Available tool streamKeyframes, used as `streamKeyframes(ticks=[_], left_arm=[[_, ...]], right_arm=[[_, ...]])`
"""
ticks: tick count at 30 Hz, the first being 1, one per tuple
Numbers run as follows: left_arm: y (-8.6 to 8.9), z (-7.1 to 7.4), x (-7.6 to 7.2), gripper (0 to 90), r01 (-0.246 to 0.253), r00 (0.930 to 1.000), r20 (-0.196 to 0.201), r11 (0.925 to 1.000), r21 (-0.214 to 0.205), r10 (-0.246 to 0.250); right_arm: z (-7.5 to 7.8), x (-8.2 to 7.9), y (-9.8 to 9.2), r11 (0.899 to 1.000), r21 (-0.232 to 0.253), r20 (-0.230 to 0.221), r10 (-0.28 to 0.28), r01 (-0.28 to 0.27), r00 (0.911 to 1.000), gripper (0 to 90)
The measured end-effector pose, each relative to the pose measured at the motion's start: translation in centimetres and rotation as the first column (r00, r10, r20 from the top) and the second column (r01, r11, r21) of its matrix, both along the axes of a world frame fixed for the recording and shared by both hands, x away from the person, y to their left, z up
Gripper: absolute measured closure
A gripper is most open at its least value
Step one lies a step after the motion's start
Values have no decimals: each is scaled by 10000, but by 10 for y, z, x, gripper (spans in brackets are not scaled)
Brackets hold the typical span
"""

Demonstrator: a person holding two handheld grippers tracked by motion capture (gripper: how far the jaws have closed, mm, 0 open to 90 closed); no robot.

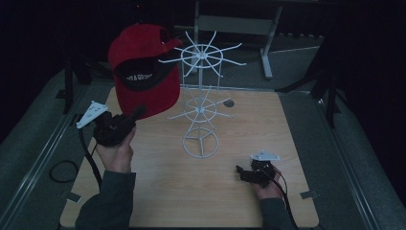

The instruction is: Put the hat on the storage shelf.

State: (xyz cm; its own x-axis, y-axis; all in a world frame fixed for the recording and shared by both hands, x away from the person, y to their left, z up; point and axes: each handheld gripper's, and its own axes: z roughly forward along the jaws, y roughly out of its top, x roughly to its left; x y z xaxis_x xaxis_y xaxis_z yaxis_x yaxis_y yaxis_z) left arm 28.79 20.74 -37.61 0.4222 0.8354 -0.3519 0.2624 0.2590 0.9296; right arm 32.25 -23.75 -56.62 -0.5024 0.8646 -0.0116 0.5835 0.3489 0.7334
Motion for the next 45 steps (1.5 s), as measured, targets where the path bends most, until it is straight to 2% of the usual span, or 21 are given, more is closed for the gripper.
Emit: streamKeyframes(ticks=[18,27,29,35,39,42,45], left_arm=[[-8,-36,-2,851,126,9972,-737,9999,68,-121],[-7,-52,-1,846,42,9931,-1175,9996,278,-9],[-6,-54,-1,843,-1,9931,-1168,9994,343,41],[-4,-50,-4,708,-26,9961,-879,9988,489,69],[-6,-45,-6,608,-257,9971,-689,9958,875,318],[-6,-44,-7,552,-410,9969,-630,9937,1040,477],[-5,-46,-7,503,-474,9957,-735,9929,1092,556]], right_arm=[[0,0,0,10000,-14,11,10,-10,10000,221],[0,0,0,10000,-16,14,9,-9,10000,220],[0,0,0,10000,-18,20,13,-13,10000,221],[0,0,0,10000,-23,27,22,-22,10000,221],[0,0,0,10000,-3,26,-7,7,10000,221],[0,0,0,10000,-5,19,-3,3,10000,221],[0,0,0,10000,-7,14,1,-1,10000,221]])
